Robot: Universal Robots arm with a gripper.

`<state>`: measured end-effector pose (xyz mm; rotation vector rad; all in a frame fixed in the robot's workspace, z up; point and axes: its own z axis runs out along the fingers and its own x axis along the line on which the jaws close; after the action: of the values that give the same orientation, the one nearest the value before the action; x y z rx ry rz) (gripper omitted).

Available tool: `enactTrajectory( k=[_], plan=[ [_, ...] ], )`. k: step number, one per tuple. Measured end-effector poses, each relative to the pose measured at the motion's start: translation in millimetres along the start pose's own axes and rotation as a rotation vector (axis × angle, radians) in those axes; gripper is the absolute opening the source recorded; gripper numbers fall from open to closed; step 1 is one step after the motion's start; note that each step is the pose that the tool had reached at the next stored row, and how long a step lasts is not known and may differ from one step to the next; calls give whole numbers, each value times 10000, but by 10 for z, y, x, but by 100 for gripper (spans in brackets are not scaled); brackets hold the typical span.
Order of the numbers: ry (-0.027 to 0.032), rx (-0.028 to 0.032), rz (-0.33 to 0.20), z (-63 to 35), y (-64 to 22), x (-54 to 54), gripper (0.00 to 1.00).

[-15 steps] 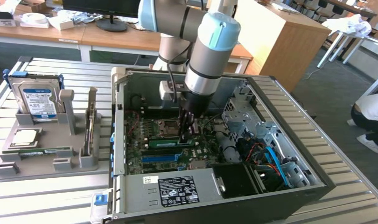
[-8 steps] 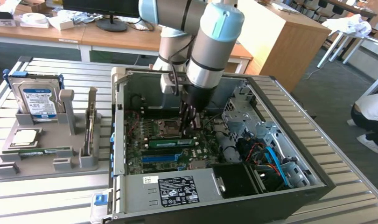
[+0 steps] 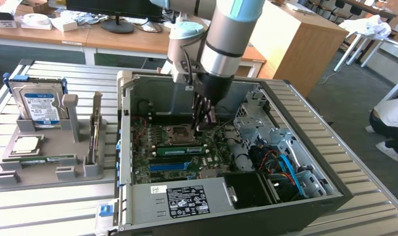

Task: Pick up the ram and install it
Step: 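Insert the ram into the slot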

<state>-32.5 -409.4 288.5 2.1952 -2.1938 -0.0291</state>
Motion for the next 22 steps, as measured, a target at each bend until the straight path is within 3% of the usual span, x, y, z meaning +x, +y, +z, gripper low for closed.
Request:
enactTrajectory(
  k=[8, 22],
  plan=[
    [0, 1, 0, -251, 10, 3, 31],
    [0, 0, 0, -557, 22, 7, 31]
  ],
)
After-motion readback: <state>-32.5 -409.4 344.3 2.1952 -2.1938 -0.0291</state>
